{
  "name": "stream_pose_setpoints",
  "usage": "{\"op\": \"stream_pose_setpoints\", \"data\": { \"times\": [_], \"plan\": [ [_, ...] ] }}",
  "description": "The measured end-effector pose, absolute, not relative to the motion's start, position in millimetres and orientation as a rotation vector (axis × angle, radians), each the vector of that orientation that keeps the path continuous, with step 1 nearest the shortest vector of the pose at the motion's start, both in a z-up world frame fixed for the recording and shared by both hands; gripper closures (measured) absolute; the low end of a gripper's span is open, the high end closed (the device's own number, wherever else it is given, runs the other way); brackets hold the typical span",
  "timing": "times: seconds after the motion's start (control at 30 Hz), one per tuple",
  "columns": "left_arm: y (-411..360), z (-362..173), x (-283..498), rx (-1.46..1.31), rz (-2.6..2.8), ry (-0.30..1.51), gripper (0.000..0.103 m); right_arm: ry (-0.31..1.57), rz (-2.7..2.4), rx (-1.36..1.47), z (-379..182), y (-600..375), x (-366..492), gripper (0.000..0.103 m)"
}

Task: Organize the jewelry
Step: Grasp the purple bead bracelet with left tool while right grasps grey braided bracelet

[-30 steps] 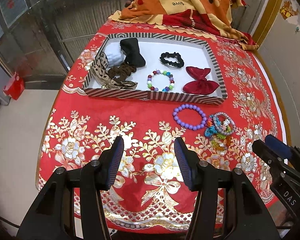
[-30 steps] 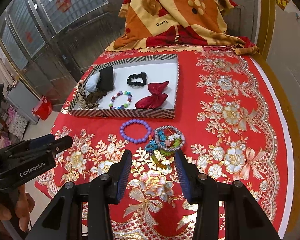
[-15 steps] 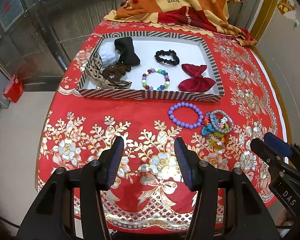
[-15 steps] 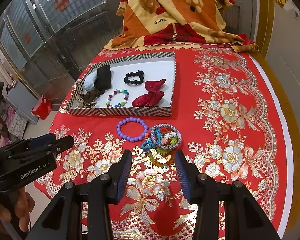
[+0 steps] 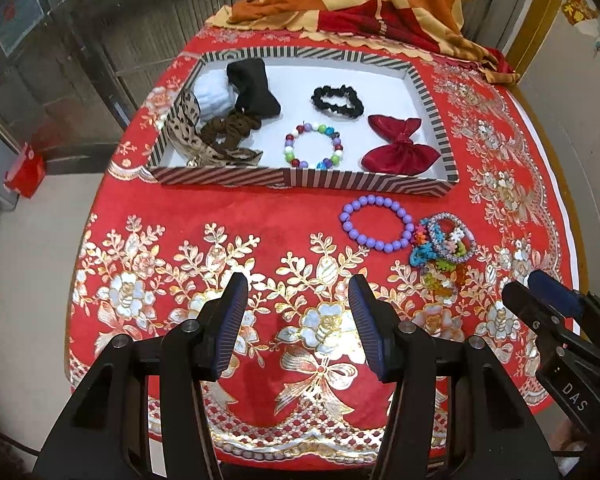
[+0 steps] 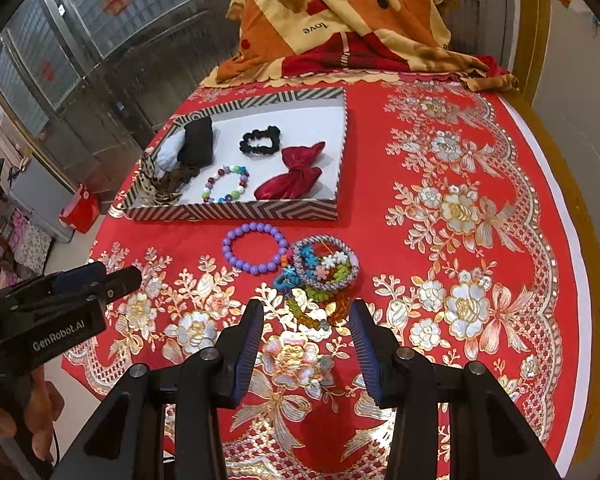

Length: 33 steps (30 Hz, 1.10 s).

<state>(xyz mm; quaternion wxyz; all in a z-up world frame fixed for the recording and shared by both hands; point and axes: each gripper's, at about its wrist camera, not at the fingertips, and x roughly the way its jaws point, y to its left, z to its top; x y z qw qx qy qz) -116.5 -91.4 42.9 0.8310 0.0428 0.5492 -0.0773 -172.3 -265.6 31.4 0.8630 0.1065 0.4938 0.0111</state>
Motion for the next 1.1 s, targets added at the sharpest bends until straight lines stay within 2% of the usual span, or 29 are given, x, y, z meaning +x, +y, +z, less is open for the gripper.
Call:
{"op": "stream_pose_setpoints", "data": {
  "times": [0.47,0.9,1.0,1.1],
  "plan": [
    [-94,-3,-73,-0.024,-0.207,1.304,0.051,1.048,-0.004,0.308,-5,-308,-146,0.061],
    [-124,-31,-30,0.079,-0.257,1.342,0.051,1.149,0.165,0.177,-33,-299,-77,0.061],
    [-127,-34,-25,0.095,-0.262,1.338,0.048,1.173,0.173,0.155,-42,-297,-71,0.061],
    [-132,-36,-21,0.121,-0.259,1.333,0.048,1.173,0.178,0.157,-44,-295,-68,0.069]
  ]
}}
